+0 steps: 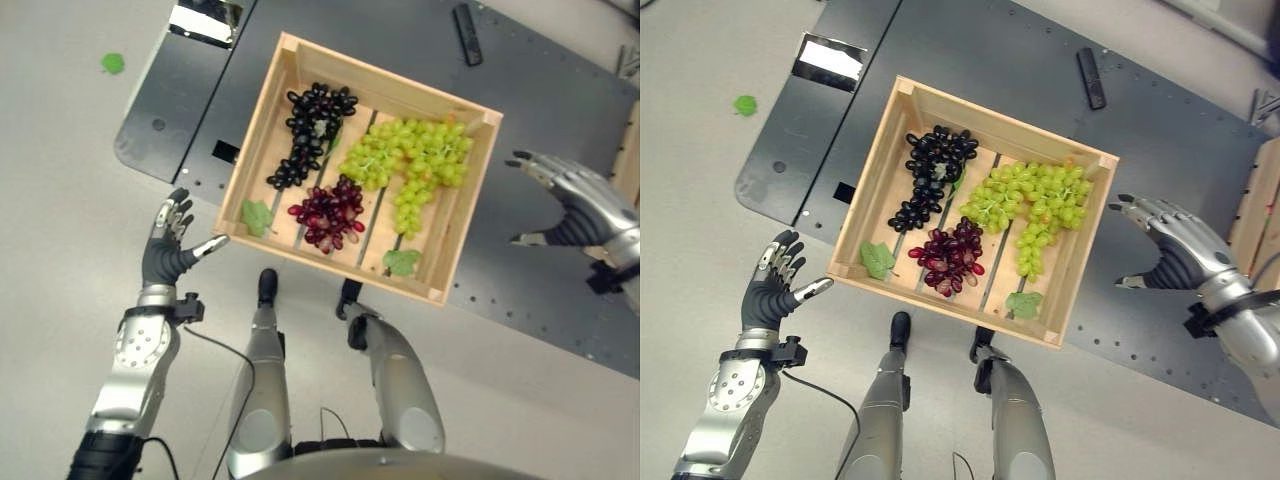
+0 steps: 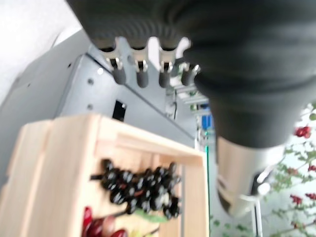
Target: Pick up the fruits from the basket on one side to the basket on the other side
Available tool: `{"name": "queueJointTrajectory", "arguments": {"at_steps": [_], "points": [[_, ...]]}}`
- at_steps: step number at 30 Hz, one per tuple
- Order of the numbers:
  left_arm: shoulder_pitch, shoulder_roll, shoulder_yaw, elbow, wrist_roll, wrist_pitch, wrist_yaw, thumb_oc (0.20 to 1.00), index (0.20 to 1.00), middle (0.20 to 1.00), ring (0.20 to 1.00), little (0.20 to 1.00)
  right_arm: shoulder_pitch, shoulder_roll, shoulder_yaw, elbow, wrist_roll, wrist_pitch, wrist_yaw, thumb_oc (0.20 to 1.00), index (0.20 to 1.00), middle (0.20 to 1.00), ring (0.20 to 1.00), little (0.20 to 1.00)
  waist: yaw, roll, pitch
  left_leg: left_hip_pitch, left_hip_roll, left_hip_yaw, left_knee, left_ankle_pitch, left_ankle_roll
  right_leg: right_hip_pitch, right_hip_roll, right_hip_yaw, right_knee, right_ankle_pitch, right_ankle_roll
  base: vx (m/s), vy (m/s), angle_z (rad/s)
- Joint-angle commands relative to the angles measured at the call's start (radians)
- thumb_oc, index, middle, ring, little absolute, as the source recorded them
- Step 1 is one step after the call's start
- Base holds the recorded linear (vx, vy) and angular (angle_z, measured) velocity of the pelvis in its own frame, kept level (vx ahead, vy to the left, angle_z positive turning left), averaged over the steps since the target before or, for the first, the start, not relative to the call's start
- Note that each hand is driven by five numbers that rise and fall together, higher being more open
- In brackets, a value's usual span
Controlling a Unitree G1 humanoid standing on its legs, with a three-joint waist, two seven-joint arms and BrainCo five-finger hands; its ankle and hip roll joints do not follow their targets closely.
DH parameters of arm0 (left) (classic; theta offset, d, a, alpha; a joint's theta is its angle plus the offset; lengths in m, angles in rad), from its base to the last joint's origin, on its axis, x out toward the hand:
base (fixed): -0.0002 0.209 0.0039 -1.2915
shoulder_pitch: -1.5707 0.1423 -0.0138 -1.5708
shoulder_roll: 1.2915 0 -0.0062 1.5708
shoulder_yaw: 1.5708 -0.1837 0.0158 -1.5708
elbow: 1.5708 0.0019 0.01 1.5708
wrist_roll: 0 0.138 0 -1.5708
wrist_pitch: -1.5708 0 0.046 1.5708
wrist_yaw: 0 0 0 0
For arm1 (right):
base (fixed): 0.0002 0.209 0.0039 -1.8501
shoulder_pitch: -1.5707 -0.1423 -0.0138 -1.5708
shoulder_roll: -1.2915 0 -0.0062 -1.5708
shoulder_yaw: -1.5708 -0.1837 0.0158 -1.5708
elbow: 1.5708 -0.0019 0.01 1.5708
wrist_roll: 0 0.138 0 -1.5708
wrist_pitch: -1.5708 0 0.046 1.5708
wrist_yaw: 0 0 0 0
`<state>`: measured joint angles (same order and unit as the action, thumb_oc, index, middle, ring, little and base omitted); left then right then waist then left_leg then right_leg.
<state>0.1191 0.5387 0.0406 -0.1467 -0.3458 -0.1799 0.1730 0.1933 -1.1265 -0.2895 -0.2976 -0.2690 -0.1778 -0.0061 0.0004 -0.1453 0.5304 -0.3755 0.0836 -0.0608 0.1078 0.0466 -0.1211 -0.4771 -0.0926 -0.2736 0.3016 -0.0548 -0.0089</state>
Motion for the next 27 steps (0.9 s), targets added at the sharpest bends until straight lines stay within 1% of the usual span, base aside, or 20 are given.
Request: {"name": "queueJointTrajectory", "arguments": {"at_steps": [1,3,5,6,7,9,10,11,12,13,14,15,16,17,18,19,20,21,24,27], "points": [[0.008,0.022,0.047,-0.094,0.010,-0.036,-0.010,1.000,1.000,1.000,1.000,1.000,-0.086,-0.057,-0.017,-0.023,0.057,-0.043,0.000,1.000,1.000,1.000,1.000,1.000,-0.002,-0.033,-0.011,0.027,-0.028,0.029,0.007,-0.023,0.039,0.087,0.006,0.003,-0.066,-0.012,0.114,0.01,0.041,-0.12],[0.004,0.025,0.044,-0.087,0.008,-0.038,-0.008,1.000,1.000,1.000,1.000,1.000,-0.138,-0.078,-0.001,-0.017,0.059,-0.039,-0.011,1.000,1.000,1.000,1.000,1.000,0.006,-0.033,-0.010,0.031,-0.028,0.035,0.016,-0.036,0.040,0.086,0.008,0.010,-0.062,-0.017,0.115,0.00,0.021,-0.08],[-0.001,0.026,0.045,-0.088,0.005,-0.040,-0.007,1.000,1.000,1.000,1.000,1.000,-0.180,-0.087,0.022,-0.012,0.061,-0.040,-0.015,1.000,1.000,1.000,1.000,1.000,0.008,-0.035,-0.010,0.024,-0.028,0.037,0.017,-0.031,0.041,0.081,0.008,0.012,-0.066,-0.009,0.115,-0.01,0.012,-0.08],[-0.008,0.030,0.037,-0.085,0.002,-0.042,-0.005,1.000,1.000,1.000,1.000,1.000,-0.266,-0.112,0.072,-0.020,0.061,-0.038,-0.017,1.000,1.000,1.000,1.000,1.000,0.019,-0.031,-0.010,0.023,-0.027,0.041,0.026,-0.041,0.042,0.078,0.009,0.017,-0.062,-0.015,0.114,0.00,0.013,-0.05],[-0.009,0.030,0.041,-0.085,0.002,-0.043,-0.005,1.000,1.000,1.000,1.000,1.000,-0.277,-0.113,0.081,-0.016,0.061,-0.038,-0.018,1.000,1.000,1.000,1.000,1.000,0.016,-0.032,-0.010,0.019,-0.028,0.041,0.026,-0.036,0.043,0.074,0.009,0.017,-0.064,-0.009,0.114,-0.01,0.022,-0.08],[-0.018,0.033,0.031,-0.085,-0.007,-0.043,-0.005,1.000,1.000,1.000,1.000,1.000,-0.431,-0.145,0.191,-0.004,0.052,-0.026,-0.018,1.000,1.000,1.000,1.000,1.000,0.032,-0.023,-0.010,0.006,-0.029,0.040,0.031,-0.034,0.044,0.066,0.008,0.018,-0.067,-0.005,0.114,-0.02,0.015,-0.11],[-0.017,0.032,0.034,-0.085,-0.007,-0.043,-0.005,1.000,1.000,1.000,1.000,1.000,-0.441,-0.146,0.201,0.000,0.052,-0.026,-0.018,1.000,1.000,1.000,1.000,1.000,0.030,-0.023,-0.010,0.006,-0.029,0.040,0.031,-0.034,0.044,0.066,0.008,0.018,-0.067,-0.005,0.114,0.00,0.008,-0.07],[-0.025,0.034,0.014,-0.081,-0.015,-0.041,-0.003,1.000,1.000,1.000,1.000,1.000,-0.529,-0.152,0.269,0.022,0.043,-0.011,-0.024,1.000,1.000,1.000,1.000,1.000,0.049,-0.014,-0.010,0.001,-0.031,0.037,0.032,-0.033,0.043,0.063,0.006,0.014,-0.068,-0.006,0.114,0.00,0.000,0.00],[-0.027,0.032,0.013,-0.078,-0.015,-0.041,-0.003,1.000,1.000,1.000,1.000,1.000,-0.599,-0.156,0.330,0.037,0.036,-0.005,-0.022,1.000,1.000,1.000,1.000,1.000,0.050,-0.011,-0.010,-0.003,-0.032,0.035,0.032,-0.032,0.044,0.061,0.006,0.014,-0.069,-0.005,0.114,0.00,0.000,0.00],[-0.026,0.030,0.016,-0.078,-0.015,-0.041,-0.003,1.000,1.000,1.000,1.000,1.000,-0.611,-0.156,0.341,0.041,0.036,-0.005,-0.023,1.000,1.000,1.000,1.000,1.000,0.046,-0.012,-0.010,-0.004,-0.032,0.035,0.032,-0.031,0.044,0.060,0.006,0.013,-0.069,-0.004,0.114,-0.01,0.000,0.04],[-0.034,0.030,-0.004,-0.064,-0.022,-0.041,-0.002,1.000,1.000,1.000,1.000,1.000,-0.709,-0.143,0.430,0.087,0.021,0.013,-0.028,1.000,1.000,1.000,1.000,1.000,0.063,-0.002,-0.010,-0.012,-0.035,0.029,0.032,-0.028,0.045,0.056,0.003,0.009,-0.069,-0.004,0.112,0.00,0.000,0.00],[-0.033,0.028,0.000,-0.064,-0.022,-0.042,-0.002,1.000,1.000,1.000,1.000,1.000,-0.724,-0.142,0.444,0.092,0.021,0.013,-0.029,1.000,1.000,1.000,1.000,1.000,0.059,-0.002,-0.010,-0.012,-0.035,0.029,0.032,-0.028,0.045,0.056,0.003,0.009,-0.069,-0.004,0.112,0.00,0.000,0.00],[-0.036,0.030,-0.008,-0.063,-0.025,-0.041,-0.003,1.000,1.000,1.000,1.000,1.000,-0.786,-0.143,0.508,0.108,0.001,0.020,-0.021,1.000,1.000,1.000,1.000,1.000,0.066,0.002,-0.010,-0.014,-0.035,0.027,0.032,-0.028,0.046,0.055,0.002,0.008,-0.069,-0.004,0.112,0.00,-0.001,0.13],[-0.045,0.035,-0.021,-0.059,-0.025,-0.037,-0.004,1.000,1.000,1.000,1.000,1.000,-0.903,-0.144,0.615,0.123,-0.035,0.032,-0.010,1.000,1.000,1.000,1.000,1.000,0.078,0.008,-0.010,-0.020,-0.037,0.023,0.030,-0.025,0.046,0.050,0.000,0.004,-0.070,-0.002,0.111,0.00,-0.001,0.15],[-0.044,0.033,-0.018,-0.058,-0.025,-0.037,-0.004,1.000,1.000,1.000,1.000,1.000,-0.917,-0.143,0.628,0.128,-0.034,0.032,-0.011,1.000,1.000,1.000,1.000,1.000,0.073,0.009,-0.010,-0.020,-0.037,0.023,0.030,-0.025,0.046,0.050,0.000,0.004,-0.070,-0.002,0.111,-0.01,0.000,0.14],[-0.047,0.033,-0.023,-0.055,-0.026,-0.035,-0.006,1.000,1.000,1.000,1.000,1.000,-0.998,-0.145,0.698,0.135,-0.054,0.037,-0.003,1.000,1.000,1.000,1.000,1.000,0.076,0.012,-0.010,-0.024,-0.038,0.021,0.030,-0.024,0.047,0.048,-0.001,0.003,-0.070,-0.002,0.110,0.01,0.000,0.04],[-0.050,0.037,-0.030,-0.055,-0.027,-0.035,-0.005,1.000,1.000,1.000,1.000,1.000,-1.040,-0.141,0.729,0.136,-0.064,0.040,-0.002,1.000,1.000,1.000,1.000,1.000,0.086,0.014,-0.010,-0.022,-0.039,0.020,0.031,-0.030,0.046,0.052,-0.001,0.002,-0.069,-0.008,0.110,0.01,0.006,0.10],[-0.056,0.040,-0.039,-0.055,-0.035,-0.035,-0.002,1.000,1.000,1.000,1.000,1.000,-1.130,-0.118,0.801,0.149,-0.070,0.049,0.008,1.000,1.000,1.000,1.000,1.000,0.095,0.019,-0.010,-0.026,-0.041,0.017,0.030,-0.027,0.048,0.048,-0.002,-0.002,-0.069,-0.008,0.109,0.00,0.008,0.12],[-0.061,0.034,-0.045,-0.049,-0.036,-0.034,0.001,1.000,1.000,1.000,1.000,1.000,-1.218,-0.091,0.881,0.182,-0.084,0.057,0.014,1.000,1.000,1.000,1.000,1.000,0.094,0.024,-0.010,-0.037,-0.044,0.014,0.029,-0.019,0.051,0.039,-0.005,-0.004,-0.070,0.000,0.108,-0.01,0.004,0.03],[-0.081,0.023,-0.064,-0.043,-0.040,-0.034,0.007,1.000,1.000,1.000,1.000,1.000,-1.288,-0.011,0.954,0.262,-0.113,0.080,0.015,1.000,1.000,1.000,1.000,1.000,0.105,0.037,-0.010,-0.050,-0.047,0.008,0.031,-0.018,0.053,0.031,-0.008,-0.007,-0.070,0.000,0.107,-0.01,0.001,0.05]]}}
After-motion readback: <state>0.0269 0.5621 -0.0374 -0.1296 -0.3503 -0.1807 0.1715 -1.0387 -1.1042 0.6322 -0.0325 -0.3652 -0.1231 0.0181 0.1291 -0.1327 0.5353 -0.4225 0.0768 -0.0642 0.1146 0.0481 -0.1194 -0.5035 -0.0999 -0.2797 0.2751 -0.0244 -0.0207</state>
